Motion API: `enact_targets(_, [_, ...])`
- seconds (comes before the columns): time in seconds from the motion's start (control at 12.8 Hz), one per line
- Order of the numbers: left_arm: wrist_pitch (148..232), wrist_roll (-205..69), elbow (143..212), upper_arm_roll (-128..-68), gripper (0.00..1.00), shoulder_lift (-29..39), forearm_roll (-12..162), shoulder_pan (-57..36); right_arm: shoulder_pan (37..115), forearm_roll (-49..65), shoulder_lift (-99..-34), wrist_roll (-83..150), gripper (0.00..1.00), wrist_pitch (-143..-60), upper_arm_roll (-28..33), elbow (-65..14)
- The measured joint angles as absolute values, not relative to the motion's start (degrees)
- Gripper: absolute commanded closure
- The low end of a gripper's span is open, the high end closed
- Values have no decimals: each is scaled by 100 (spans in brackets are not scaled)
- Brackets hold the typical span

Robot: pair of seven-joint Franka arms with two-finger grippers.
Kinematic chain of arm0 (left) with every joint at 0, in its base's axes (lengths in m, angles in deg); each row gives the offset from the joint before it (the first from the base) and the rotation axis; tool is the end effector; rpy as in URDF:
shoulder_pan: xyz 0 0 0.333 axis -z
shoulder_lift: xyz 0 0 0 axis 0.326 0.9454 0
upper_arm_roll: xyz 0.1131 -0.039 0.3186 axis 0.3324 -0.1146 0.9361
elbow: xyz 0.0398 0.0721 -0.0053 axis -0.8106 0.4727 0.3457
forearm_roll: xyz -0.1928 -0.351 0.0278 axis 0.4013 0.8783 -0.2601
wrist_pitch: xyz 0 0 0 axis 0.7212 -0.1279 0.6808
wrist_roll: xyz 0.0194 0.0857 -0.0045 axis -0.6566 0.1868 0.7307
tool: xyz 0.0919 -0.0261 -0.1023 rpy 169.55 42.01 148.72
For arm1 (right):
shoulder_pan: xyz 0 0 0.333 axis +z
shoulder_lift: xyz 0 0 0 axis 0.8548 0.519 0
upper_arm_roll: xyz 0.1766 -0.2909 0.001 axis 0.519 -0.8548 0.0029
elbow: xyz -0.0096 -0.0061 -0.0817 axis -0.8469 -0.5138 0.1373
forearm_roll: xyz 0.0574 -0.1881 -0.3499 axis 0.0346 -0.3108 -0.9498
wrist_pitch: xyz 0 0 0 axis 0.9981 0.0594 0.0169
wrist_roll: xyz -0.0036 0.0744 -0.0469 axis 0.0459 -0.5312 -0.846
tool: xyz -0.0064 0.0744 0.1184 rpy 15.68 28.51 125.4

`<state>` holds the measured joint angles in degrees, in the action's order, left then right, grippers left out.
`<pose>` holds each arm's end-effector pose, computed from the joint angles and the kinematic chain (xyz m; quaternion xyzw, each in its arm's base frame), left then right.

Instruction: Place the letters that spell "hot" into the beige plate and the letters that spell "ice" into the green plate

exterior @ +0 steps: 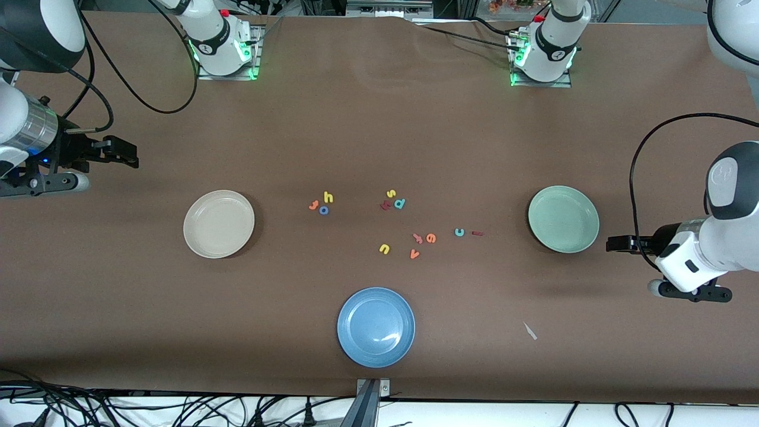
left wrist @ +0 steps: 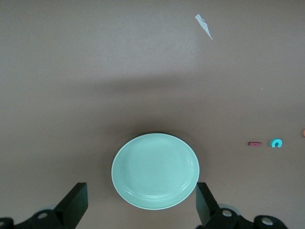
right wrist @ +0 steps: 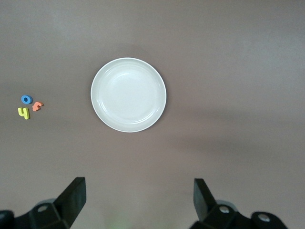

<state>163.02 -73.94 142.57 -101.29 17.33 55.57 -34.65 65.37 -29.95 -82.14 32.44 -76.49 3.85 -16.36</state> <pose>0.7294 0.0194 0.4095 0.9949 -0.0317 -0.0924 0.0238 0.5966 0.0274 0.5383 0.9962 0.0594 -0.0632 0.0110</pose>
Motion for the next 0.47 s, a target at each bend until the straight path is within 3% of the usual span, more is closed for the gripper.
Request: enact_targets(0.47, [16302,-7394,14257,-10129,0,1760,5557,-3466,6537,-2995,-8214,3244,0,-7649,385,-1636])
